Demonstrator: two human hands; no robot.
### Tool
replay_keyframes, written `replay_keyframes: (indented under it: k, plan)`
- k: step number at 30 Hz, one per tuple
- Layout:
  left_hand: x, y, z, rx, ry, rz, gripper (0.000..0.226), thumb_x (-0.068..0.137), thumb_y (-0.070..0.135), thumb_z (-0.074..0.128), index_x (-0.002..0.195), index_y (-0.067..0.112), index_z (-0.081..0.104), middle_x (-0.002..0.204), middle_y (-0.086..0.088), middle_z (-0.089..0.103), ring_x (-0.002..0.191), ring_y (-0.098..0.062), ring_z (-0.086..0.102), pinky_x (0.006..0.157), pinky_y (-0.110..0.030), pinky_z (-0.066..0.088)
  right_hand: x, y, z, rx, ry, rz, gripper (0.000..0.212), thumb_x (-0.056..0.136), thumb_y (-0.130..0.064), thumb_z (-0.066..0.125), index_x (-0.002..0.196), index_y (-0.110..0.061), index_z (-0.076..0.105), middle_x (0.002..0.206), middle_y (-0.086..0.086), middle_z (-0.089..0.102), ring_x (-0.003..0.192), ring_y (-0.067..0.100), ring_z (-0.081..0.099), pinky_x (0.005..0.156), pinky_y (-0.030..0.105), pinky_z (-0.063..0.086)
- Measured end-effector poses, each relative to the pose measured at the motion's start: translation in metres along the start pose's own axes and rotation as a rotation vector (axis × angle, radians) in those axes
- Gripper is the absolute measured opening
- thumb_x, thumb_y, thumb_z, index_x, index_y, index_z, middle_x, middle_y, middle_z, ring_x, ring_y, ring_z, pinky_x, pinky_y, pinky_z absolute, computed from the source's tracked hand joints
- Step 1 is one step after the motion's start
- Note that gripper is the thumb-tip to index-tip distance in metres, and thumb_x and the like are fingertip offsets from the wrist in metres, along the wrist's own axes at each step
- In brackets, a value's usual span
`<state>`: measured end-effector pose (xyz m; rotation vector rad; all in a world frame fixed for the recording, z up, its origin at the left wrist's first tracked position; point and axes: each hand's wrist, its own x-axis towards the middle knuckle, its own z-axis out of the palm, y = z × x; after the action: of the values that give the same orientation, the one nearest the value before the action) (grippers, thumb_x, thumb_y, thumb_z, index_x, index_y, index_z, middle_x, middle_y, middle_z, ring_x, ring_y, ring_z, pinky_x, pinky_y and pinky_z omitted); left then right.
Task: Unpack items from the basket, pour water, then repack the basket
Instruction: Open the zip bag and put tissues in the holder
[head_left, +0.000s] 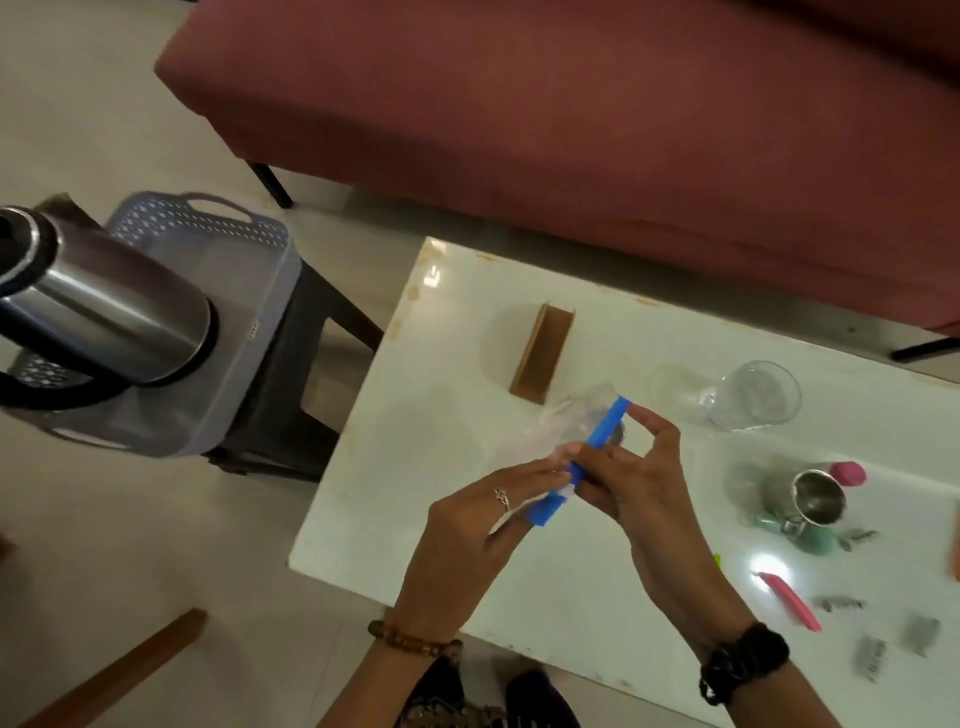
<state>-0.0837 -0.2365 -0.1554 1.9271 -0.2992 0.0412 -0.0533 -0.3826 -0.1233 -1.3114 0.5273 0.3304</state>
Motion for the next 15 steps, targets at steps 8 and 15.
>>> replay_keyframes:
  k: [8, 15]
  plan:
    - [-0.009, -0.005, 0.035, -0.359, 0.172, -0.463, 0.006, 0.086, 0.022, 0.055, 0.087, 0.025, 0.060, 0.083, 0.011, 0.073, 0.083, -0.010, 0.070, 0.074, -0.018, 0.053, -0.005, 0.014, -0.044, -0.601, 0.080, -0.323, 0.019, 0.086, -0.021, 0.062, 0.099, -0.034, 0.060, 0.073, -0.009, 0.065, 0.064, 0.010, 0.060, 0.057, 0.016, 0.051]
    - [-0.006, 0.003, 0.042, -0.240, 0.046, -0.416, 0.013, 0.089, 0.035, 0.036, 0.090, 0.026, 0.047, 0.080, 0.026, 0.070, 0.082, 0.001, 0.068, 0.075, -0.010, 0.049, 0.005, 0.009, -0.039, -1.027, -0.271, -0.642, 0.018, 0.079, -0.026, 0.070, 0.096, -0.020, 0.071, 0.091, -0.005, 0.070, 0.087, 0.005, 0.046, 0.081, 0.021, 0.038]
